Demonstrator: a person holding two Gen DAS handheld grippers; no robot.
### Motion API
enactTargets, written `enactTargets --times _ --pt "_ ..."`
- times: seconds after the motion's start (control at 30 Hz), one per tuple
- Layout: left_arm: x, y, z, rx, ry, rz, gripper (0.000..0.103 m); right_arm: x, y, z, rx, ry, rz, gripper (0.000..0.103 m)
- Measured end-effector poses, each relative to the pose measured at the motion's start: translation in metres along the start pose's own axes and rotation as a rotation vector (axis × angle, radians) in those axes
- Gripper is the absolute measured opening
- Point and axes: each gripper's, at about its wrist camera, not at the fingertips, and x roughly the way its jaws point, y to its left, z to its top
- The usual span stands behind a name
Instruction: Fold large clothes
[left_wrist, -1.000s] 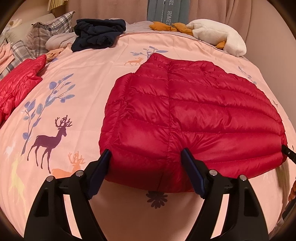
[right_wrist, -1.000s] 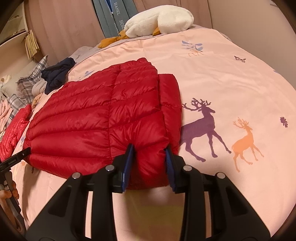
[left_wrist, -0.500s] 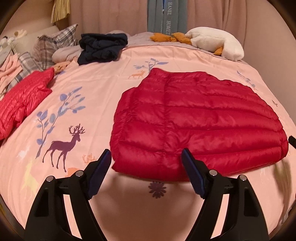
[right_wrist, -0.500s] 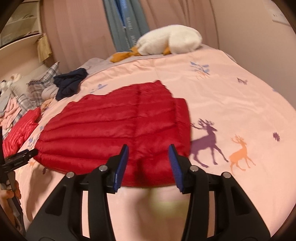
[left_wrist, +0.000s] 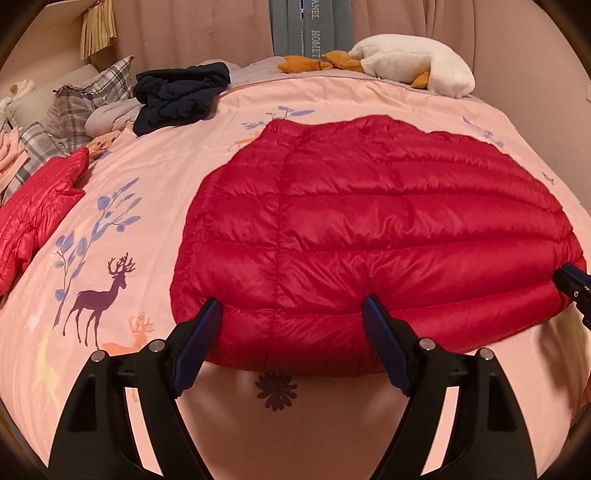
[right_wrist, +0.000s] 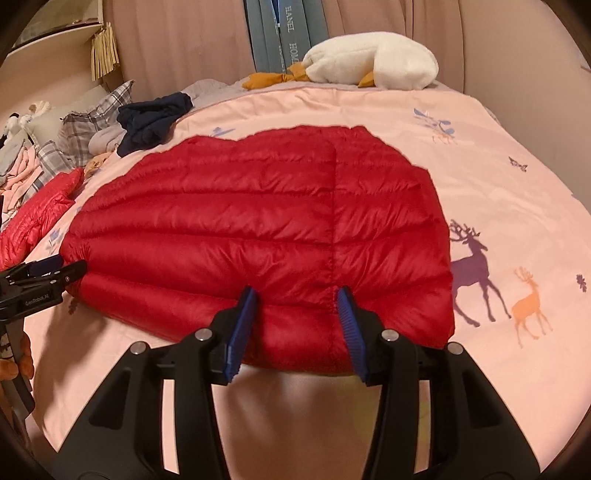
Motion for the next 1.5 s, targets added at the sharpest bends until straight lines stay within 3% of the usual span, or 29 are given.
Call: enactTargets --times 0.27,0.77,0.9,1.1,1.2,1.5 --pt "0.0 -0.002 0.0 0.004 -0.002 0.007 0.081 0.001 0.001 -0.001 0.005 0.01 -0.002 0.047" --pt "-0.025 -0.014 0.004 -0.002 -0.046 -0.046 0.081 -0.031 0.015 0.006 -0.004 -0.076 0.07 0.053" --pt "-0.026 -0.028 0.0 0.019 -0.043 -0.074 0.081 -0.029 0.031 0.002 -0.043 -0.066 0.108 0.054" --pt "-0.006 -0.043 -0.008 0.045 -0.008 -0.081 0.081 -0.003 0.044 -0.008 -0.075 -0.001 0.096 0.059" --pt "0.0 -0.043 -0.01 0.044 -0.001 -0.079 0.087 0.004 0.044 -0.009 -0.073 0.014 0.096 0.059" --pt "-0.013 -0.042 -0.016 0.036 -0.003 -0.082 0.087 -0.014 0.043 -0.015 -0.069 -0.015 0.102 0.059"
